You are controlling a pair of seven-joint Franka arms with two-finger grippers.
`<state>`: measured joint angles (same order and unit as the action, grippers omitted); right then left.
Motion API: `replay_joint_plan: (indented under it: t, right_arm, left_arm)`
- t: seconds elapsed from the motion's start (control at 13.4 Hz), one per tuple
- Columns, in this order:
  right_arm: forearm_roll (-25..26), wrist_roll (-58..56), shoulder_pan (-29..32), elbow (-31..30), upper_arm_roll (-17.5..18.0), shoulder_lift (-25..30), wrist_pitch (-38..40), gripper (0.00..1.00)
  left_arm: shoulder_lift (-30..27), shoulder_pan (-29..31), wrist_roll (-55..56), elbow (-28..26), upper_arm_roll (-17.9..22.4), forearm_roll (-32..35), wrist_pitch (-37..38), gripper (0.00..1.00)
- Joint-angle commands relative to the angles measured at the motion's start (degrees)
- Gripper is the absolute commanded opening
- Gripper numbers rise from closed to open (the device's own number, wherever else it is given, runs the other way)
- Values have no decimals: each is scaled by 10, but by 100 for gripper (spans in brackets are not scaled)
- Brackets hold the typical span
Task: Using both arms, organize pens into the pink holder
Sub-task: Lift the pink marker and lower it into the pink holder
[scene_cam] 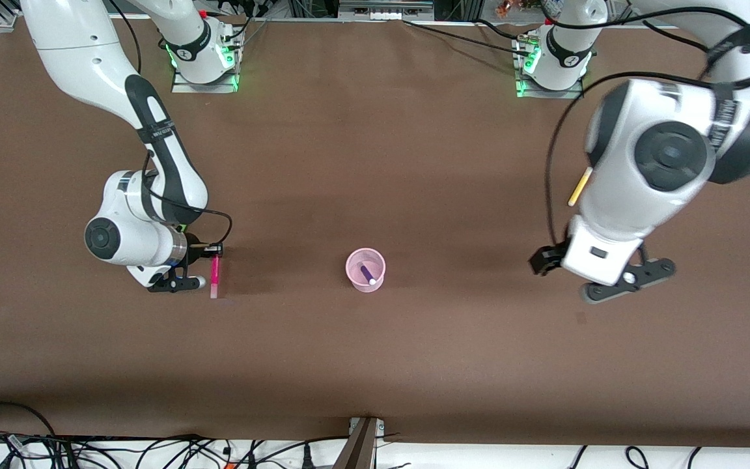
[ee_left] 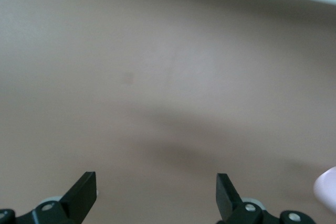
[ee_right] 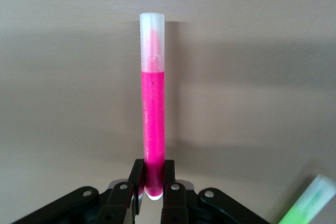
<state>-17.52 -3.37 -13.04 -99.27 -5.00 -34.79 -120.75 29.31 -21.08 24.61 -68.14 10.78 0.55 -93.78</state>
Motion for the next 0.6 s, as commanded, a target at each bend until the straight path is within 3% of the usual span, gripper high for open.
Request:
replay_joint_plan:
  t: [0.0,0.15,0.37,0.52]
  right_arm:
    - [-16,94,-10,75,3,5,114,0]
    - [-36,177,-30,118,3,3,168,0]
    - [-148,293,-62,155,3,-1,200,0]
    - [-180,383,-87,181,3,-12,199,0]
  left_arm:
    - [-26,46,-132,-53,-9,-15,16,100]
    - [-42,77,-205,-78,-9,-48,16,100]
    - [-84,109,-269,-126,-9,-72,5,100]
    - [-103,125,-300,-147,-9,-73,-10,100]
